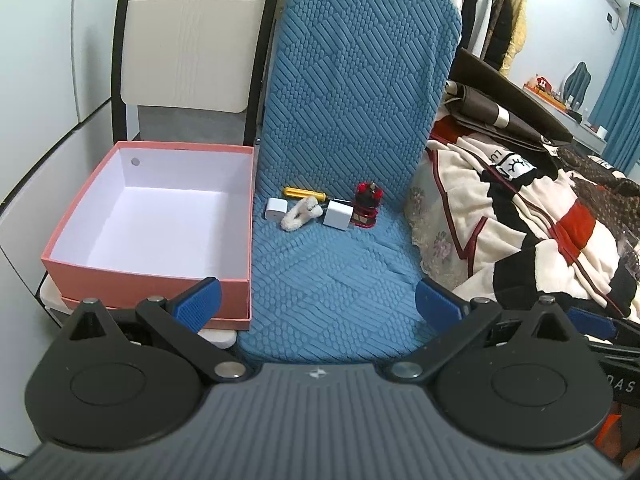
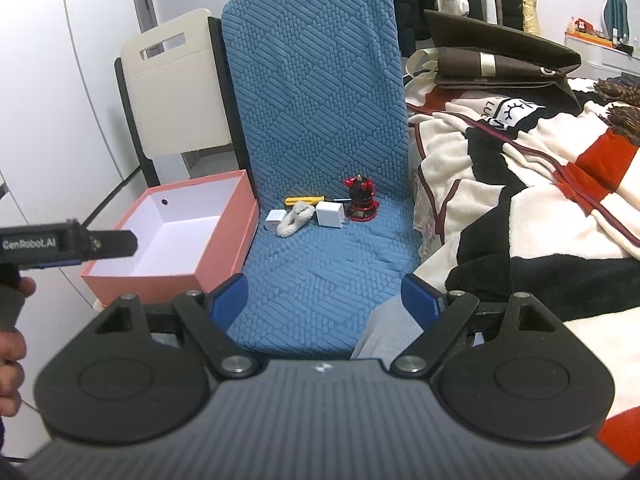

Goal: Organize rigid objects

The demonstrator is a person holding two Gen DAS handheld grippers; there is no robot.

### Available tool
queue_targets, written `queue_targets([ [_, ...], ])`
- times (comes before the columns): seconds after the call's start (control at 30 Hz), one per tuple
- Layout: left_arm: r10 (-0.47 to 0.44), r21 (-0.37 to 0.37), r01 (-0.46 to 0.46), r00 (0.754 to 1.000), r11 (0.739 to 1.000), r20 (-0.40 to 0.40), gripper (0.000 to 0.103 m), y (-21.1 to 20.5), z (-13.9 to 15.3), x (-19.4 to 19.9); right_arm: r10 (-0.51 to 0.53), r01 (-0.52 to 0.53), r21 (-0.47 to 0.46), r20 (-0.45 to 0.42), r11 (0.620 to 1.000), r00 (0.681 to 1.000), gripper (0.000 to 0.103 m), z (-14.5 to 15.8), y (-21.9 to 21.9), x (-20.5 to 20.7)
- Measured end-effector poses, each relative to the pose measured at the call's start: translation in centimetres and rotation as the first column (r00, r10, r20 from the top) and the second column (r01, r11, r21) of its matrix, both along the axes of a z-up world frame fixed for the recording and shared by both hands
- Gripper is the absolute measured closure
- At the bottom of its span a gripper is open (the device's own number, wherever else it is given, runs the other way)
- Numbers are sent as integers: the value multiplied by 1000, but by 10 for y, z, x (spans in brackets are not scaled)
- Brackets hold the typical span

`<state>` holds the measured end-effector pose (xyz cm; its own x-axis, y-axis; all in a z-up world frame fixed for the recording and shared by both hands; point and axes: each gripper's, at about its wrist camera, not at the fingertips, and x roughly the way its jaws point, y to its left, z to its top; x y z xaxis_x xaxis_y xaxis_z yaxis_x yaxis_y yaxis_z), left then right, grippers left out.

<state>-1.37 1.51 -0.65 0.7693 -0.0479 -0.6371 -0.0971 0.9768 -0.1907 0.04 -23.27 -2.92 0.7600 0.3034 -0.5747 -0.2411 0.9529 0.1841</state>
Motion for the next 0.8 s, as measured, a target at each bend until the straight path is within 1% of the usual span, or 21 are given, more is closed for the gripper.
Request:
queue_targets([
  [0.23, -14, -7, 14, 1000, 1000, -6, 0, -1, -7, 3, 15, -15, -9, 12, 1000, 1000, 18, -7, 1, 5],
  [0.33, -15, -17, 15, 1000, 1000, 6, 0, 2, -6, 4, 19, -19, -1, -4, 1000, 1000, 18, -11, 2, 9],
  [0.53, -29, -16, 30, 999, 999, 21, 0, -3, -9, 8, 29, -29, -1, 14, 1000, 999, 18, -12, 5, 10],
  [0.7, -41, -37, 41, 999, 998, 5, 0, -4, -19, 16, 26, -26, -2, 7, 1000, 1000, 18, -16, 4, 14],
  [0.8, -43, -31, 43, 999, 999, 0, 0, -5, -26, 24, 22, -22, 4, 5, 1000, 1000, 18, -21, 2, 19],
])
